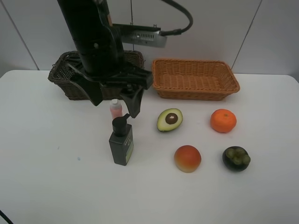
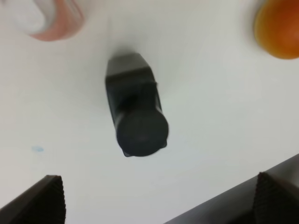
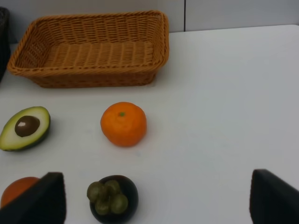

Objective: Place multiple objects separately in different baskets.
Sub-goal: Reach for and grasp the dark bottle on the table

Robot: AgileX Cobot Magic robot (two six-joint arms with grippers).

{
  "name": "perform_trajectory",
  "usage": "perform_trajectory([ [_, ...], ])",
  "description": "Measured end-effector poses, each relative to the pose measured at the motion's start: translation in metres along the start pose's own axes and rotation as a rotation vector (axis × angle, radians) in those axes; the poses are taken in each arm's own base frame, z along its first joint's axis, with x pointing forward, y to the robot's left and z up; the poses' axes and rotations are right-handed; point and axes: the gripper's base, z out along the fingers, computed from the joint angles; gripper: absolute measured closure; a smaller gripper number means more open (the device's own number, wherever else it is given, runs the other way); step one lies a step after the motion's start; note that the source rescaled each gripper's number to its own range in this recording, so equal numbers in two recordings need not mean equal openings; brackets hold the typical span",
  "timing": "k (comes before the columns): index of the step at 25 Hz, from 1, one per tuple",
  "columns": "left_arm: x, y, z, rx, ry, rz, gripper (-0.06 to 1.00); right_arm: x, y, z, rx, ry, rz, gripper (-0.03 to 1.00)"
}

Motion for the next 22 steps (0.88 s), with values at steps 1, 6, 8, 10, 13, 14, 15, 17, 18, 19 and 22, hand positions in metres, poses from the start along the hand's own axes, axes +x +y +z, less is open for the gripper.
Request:
perform_trajectory([
  [1, 0.001, -0.004, 0.002, -0.028, -0.003, 0.007, -0.06, 0.0, 0.0, 0.0, 0.0, 0.0, 0.0, -0.03],
  [6, 0.008, -0.007, 0.015, -0.088, 0.028, -0.039, -0.06, 0.0, 0.0, 0.0, 0.0, 0.0, 0.0, -0.03],
  [8, 0.015, -0.005, 0.025, -0.09, 0.069, -0.053, -0.06, 0.0, 0.0, 0.0, 0.0, 0.0, 0.0, -0.03],
  [10, 0.02, -0.003, 0.034, -0.092, 0.085, -0.061, -0.06, 0.0, 0.0, 0.0, 0.0, 0.0, 0.0, -0.03],
  [13, 0.021, -0.003, 0.046, -0.075, 0.046, -0.068, -0.06, 0.0, 0.0, 0.0, 0.0, 0.0, 0.0, -0.03],
  [14, 0.02, -0.003, 0.049, -0.068, 0.029, -0.069, -0.06, 0.0, 0.0, 0.0, 0.0, 0.0, 0.0, -0.03],
  [15, 0.018, -0.003, 0.052, -0.063, 0.017, -0.069, -0.06, 0.0, 0.0, 0.0, 0.0, 0.0, 0.0, -0.03],
  [17, 0.014, -0.004, 0.061, -0.057, 0.003, -0.069, -0.06, 0.0, 0.0, 0.0, 0.0, 0.0, 0.0, -0.03],
  [18, 0.013, -0.004, 0.066, -0.058, 0.003, -0.069, -0.06, 0.0, 0.0, 0.0, 0.0, 0.0, 0.0, -0.03],
  [19, 0.011, -0.005, 0.073, -0.061, 0.012, -0.07, -0.06, 0.0, 0.0, 0.0, 0.0, 0.0, 0.0, -0.03],
  [22, 0.008, -0.005, 0.096, -0.073, 0.041, -0.077, -0.06, 0.0, 0.0, 0.0, 0.0, 0.0, 0.0, -0.03],
])
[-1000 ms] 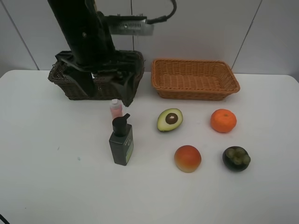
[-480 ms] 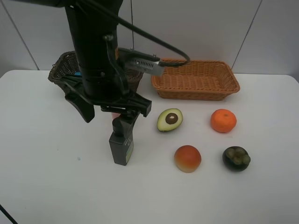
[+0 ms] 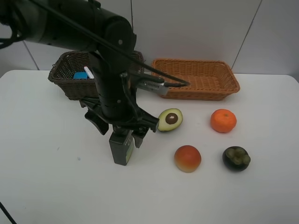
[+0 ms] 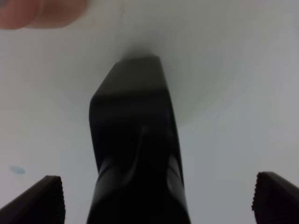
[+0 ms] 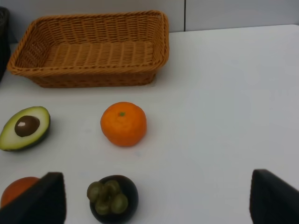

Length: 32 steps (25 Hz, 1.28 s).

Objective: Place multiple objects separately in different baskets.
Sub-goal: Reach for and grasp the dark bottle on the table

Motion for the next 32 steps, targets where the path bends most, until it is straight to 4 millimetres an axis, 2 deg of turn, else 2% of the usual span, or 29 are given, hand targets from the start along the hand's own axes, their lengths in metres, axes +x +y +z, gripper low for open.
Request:
perform_trajectory([
  [5, -0.004, -0.002, 0.029, -0.012, 0.026, 0.0, -0.06, 0.0, 0.0, 0.0, 0.0, 0.0, 0.0, -0.03],
  [14, -0.005, -0.002, 0.029, -0.008, 0.019, -0.001, -0.04, 0.0, 0.0, 0.0, 0.0, 0.0, 0.0, -0.03],
  [17, -0.004, -0.002, 0.029, -0.011, 0.026, -0.003, 0.12, 0.0, 0.0, 0.0, 0.0, 0.0, 0.0, -0.03],
  [21, -0.004, -0.001, 0.028, -0.026, 0.038, 0.003, 0.56, 0.0, 0.0, 0.0, 0.0, 0.0, 0.0, -0.03],
  [22, -0.004, -0.001, 0.028, -0.025, 0.038, 0.003, 0.59, 0.0, 0.0, 0.0, 0.0, 0.0, 0.0, -0.03],
  [28, -0.007, -0.003, 0.02, -0.014, 0.02, 0.004, 0.59, 0.0, 0.0, 0.0, 0.0, 0.0, 0.0, -0.03],
  [32, -0.019, -0.007, -0.016, 0.023, -0.067, 0.008, 0.59, 0.0, 0.0, 0.0, 0.0, 0.0, 0.0, -0.03],
])
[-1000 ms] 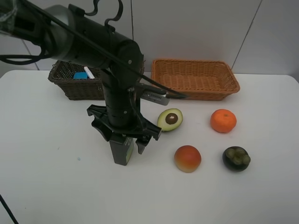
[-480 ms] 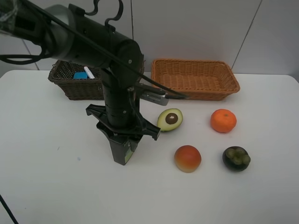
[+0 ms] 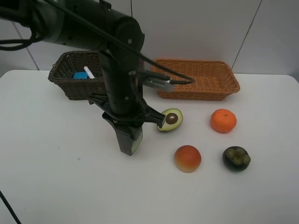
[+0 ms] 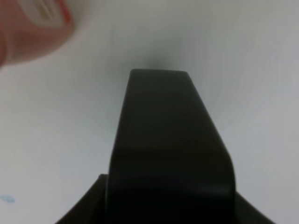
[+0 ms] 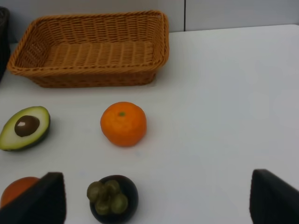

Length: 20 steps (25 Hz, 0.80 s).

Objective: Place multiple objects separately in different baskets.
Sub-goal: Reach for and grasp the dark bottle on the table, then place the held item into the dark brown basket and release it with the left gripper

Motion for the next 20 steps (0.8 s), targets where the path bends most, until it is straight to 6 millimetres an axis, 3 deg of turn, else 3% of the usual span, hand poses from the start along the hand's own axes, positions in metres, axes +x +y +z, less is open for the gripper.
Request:
perform_trajectory([
  [3, -0.018, 0.001, -0.037, 0.035, -0.103, 0.001, 0.59, 0.0, 0.0, 0.0, 0.0, 0.0, 0.0, -0.03],
  [6, -0.044, 0.019, -0.065, 0.049, -0.194, -0.032, 0.59, 0.0, 0.0, 0.0, 0.0, 0.0, 0.0, -0.03],
  [9, -0.069, 0.059, -0.087, 0.037, -0.279, -0.109, 0.59, 0.0, 0.0, 0.0, 0.0, 0.0, 0.0, -0.03],
  [13, -0.091, 0.126, -0.102, -0.006, -0.355, -0.239, 0.59, 0.0, 0.0, 0.0, 0.0, 0.0, 0.0, -0.03],
  [16, -0.098, 0.179, -0.102, -0.022, -0.411, -0.362, 0.59, 0.0, 0.0, 0.0, 0.0, 0.0, 0.0, -0.03],
  [20, -0.103, 0.224, -0.089, 0.001, -0.45, -0.472, 0.59, 0.0, 0.0, 0.0, 0.0, 0.0, 0.0, -0.03],
])
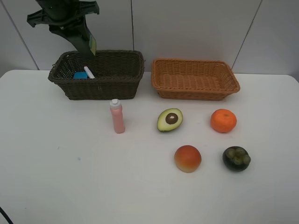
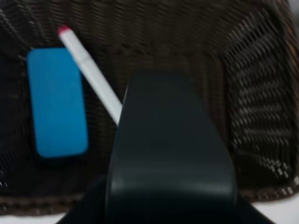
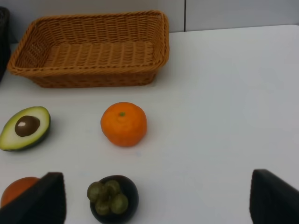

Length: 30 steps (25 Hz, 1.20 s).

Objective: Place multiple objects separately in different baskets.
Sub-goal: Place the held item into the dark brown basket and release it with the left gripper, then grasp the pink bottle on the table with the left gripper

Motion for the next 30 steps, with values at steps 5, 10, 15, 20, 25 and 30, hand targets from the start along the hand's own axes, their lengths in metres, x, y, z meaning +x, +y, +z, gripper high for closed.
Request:
perform_trajectory([
  [5, 0.0, 0.007, 0.037, 0.027, 0.0, 0.006, 0.59, 0.0, 0.0, 0.0, 0.0, 0.0, 0.0, -0.03],
  [10, 0.009, 0.012, 0.077, 0.027, 0.026, 0.001, 0.59, 0.0, 0.0, 0.0, 0.0, 0.0, 0.0, -0.03],
  [15, 0.015, 0.015, 0.094, 0.021, 0.045, 0.045, 0.38, 0.0, 0.0, 0.0, 0.0, 0.0, 0.0, -0.03],
  [20, 0.013, 0.014, 0.094, 0.027, 0.036, 0.045, 0.05, 0.0, 0.0, 0.0, 0.0, 0.0, 0.0, -0.03],
  [25, 0.01, 0.008, 0.084, 0.053, 0.093, 0.019, 0.03, 0.0, 0.0, 0.0, 0.0, 0.0, 0.0, -0.03],
  [30, 0.004, -0.001, 0.048, 0.065, 0.246, 0.018, 0.03, 0.0, 0.0, 0.0, 0.0, 0.0, 0.0, -0.03],
])
